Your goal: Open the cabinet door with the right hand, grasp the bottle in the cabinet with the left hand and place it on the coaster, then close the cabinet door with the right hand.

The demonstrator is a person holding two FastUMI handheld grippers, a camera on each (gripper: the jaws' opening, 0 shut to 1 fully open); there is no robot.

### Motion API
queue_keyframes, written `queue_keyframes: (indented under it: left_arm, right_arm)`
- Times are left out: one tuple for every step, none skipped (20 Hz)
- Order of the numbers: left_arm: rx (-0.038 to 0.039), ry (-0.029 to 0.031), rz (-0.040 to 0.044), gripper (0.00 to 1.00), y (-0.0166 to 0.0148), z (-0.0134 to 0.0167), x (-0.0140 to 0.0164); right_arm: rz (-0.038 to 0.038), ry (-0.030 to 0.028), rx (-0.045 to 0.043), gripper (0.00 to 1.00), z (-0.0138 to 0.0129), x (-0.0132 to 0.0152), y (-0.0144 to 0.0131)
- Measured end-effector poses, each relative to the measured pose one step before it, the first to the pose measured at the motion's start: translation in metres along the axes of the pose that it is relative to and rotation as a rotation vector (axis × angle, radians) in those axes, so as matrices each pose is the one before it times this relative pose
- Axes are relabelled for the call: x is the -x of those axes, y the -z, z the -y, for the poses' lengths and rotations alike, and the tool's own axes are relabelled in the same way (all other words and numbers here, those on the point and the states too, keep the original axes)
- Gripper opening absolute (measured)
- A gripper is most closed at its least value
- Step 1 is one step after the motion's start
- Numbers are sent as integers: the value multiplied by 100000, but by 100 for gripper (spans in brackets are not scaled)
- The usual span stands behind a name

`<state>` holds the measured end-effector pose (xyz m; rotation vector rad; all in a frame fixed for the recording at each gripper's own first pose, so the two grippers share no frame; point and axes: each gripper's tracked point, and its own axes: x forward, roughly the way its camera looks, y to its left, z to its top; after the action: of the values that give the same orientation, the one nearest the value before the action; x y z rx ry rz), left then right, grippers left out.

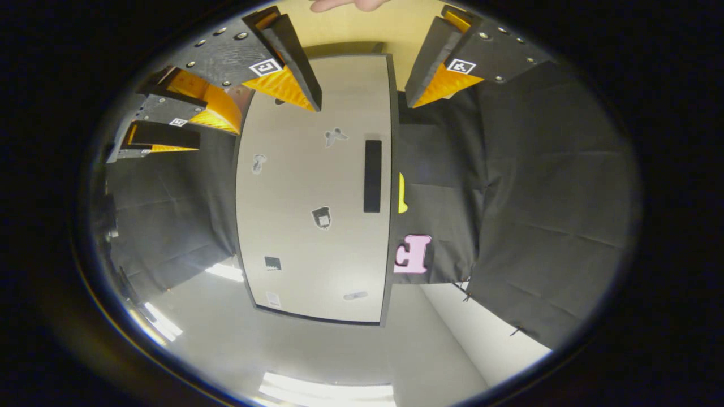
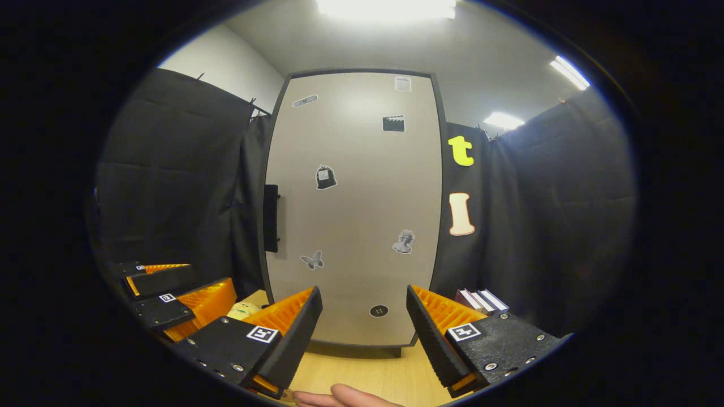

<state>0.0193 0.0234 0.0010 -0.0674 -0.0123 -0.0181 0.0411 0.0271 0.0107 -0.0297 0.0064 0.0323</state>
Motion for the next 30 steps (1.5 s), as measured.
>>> queue_keyframes:
  left_arm:
    - [-357, -602, 69, 86, -29, -492, 158]
    - [-480, -1155, -47, 89, -50, -703, 302]
    - [-246, -1148, 133, 86, 13, -690, 652]
    - [-224, -1698, -234, 89, 48, -819, 469]
    - [-12, -1667, -365, 89, 221, -835, 447]
    - [47, -1705, -540, 86, 121, -848, 499]
    - [162, -1678, -595, 89, 342, -785, 565]
    - [181, -1765, -598, 86, 186, -856, 380]
    - [-2, -1859, -588, 89, 242, -895, 348]
    - [-147, -1883, -593, 86, 176, -939, 309]
    - [-181, -1832, -305, 89, 183, -878, 415]
    - [-379, -2170, -137, 86, 34, -994, 302]
    - [-710, -2181, -174, 86, 110, -936, 280]
    - [-942, -2001, -292, 86, 132, -928, 176]
    - [-1122, -1927, -494, 86, 297, -804, 48]
    - [-913, -1622, -571, 86, 202, -801, 79]
    - [-600, -1660, -716, 86, 195, -641, -27]
    - [-329, -1812, -703, 86, 218, -726, 2]
    - [-448, -1860, -664, 86, 235, -687, 307]
    - [-388, -1805, -444, 86, 192, -701, 153]
    - [-392, -1526, -471, 87, 186, -482, 294]
    - [-430, -1216, -844, 89, 324, -481, 143]
    - [-438, -867, -885, 86, 488, -285, 113]
    - [-584, -834, -811, 88, 266, -295, 56]
    - [-601, -719, -790, 89, 302, -85, -62]
    - [-333, -561, -578, 87, 50, -54, -146]
    - [189, -345, -216, 87, -25, -22, -146]
    - [540, -139, 82, 89, -30, -33, -229]
    - [686, -19, 435, 87, -35, -141, -79]
    - [393, -36, 386, 89, -255, -75, -22]
  right_arm:
    - [191, -1085, -445, 93, -426, -592, -230]
    - [95, -1112, -417, 93, -454, -677, -269]
    - [149, -1546, -323, 93, -541, -594, -210]
    - [272, -1328, -107, 93, -581, -708, -406]
    - [457, -1344, 106, 93, -666, -634, -268]
    - [632, -1661, 132, 93, -718, -677, -464]
    - [745, -1299, 146, 93, -679, -525, -360]
    - [790, -1205, 202, 93, -653, -588, -453]
    - [800, -1442, 13, 93, -703, -607, -310]
    - [734, -1488, 12, 93, -789, -605, -362]
    - [446, -1366, 333, 93, -709, -574, -241]
    - [104, -1566, 543, 93, -765, -676, -164]
    - [-52, -1601, 357, 93, -723, -606, 28]
    - [119, -1328, 13, 93, -680, -655, -25]
    - [295, -1752, -475, 93, -879, -618, 31]
    - [153, -1593, -564, 93, -814, -816, 33]
    - [-253, -1027, -559, 93, -693, -817, 36]
    - [-248, -1347, -716, 93, -773, -917, -22]
    - [81, -1432, -727, 93, -782, -1076, -113]
    - [305, -1171, -165, 93, -664, -1085, -197]
    - [107, -1233, 575, 93, -687, -996, -118]
    - [-78, -424, 1159, 93, -494, -1090, -145]
    - [297, 1174, 1540, 93, -132, -965, -90]
    - [794, 1122, 1440, 92, -72, -851, -226]
    - [658, -50, 637, 90, -277, -737, -182]
    - [497, -191, -331, 86, -211, -662, -125]
    - [159, 2574, -391, 83, 414, -438, -40]
    - [393, 2059, -650, 74, 472, -724, -68]
    - [-839, 279, -1362, 67, 233, -411, 172]
    - [-1099, 415, -2427, 54, 386, -364, 227]
